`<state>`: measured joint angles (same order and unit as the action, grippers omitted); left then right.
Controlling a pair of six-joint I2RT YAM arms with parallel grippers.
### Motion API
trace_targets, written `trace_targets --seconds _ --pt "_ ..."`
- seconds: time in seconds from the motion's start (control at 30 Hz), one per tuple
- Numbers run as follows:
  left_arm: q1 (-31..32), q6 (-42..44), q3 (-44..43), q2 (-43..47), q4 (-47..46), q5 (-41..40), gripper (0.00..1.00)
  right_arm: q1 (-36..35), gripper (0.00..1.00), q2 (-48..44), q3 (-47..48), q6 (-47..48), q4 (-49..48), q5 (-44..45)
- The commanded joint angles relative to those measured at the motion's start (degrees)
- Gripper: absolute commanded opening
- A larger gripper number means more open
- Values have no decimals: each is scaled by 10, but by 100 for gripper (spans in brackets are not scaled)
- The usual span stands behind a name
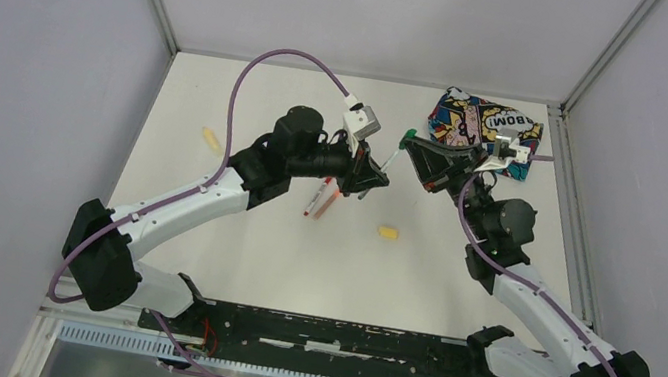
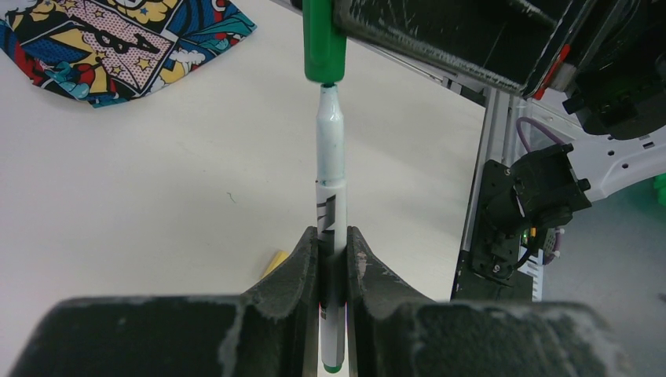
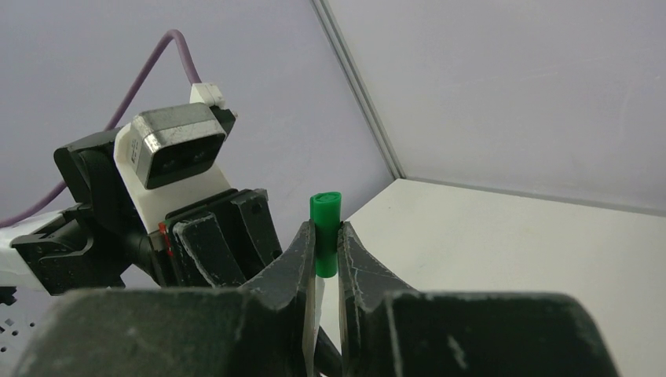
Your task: Insert the pens into the pen caps
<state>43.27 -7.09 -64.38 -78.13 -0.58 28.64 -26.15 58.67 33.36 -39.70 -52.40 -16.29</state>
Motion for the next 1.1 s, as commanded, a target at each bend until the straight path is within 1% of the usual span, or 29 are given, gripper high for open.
trace_targets --seconds 0.0,0.43,0.83,1.07 --pt "4 34 -2 18 -21 -3 2 -3 10 -17 -15 -4 -7 -9" --pt "4 34 -3 17 -21 -3 2 -7 10 -4 -28 -31 -34 -28" --pt "4 34 -3 18 -20 -4 2 -15 10 11 -35 -51 -60 -24" --pt "5 32 -2 18 -20 -16 2 -20 10 6 -63 -47 -59 -23"
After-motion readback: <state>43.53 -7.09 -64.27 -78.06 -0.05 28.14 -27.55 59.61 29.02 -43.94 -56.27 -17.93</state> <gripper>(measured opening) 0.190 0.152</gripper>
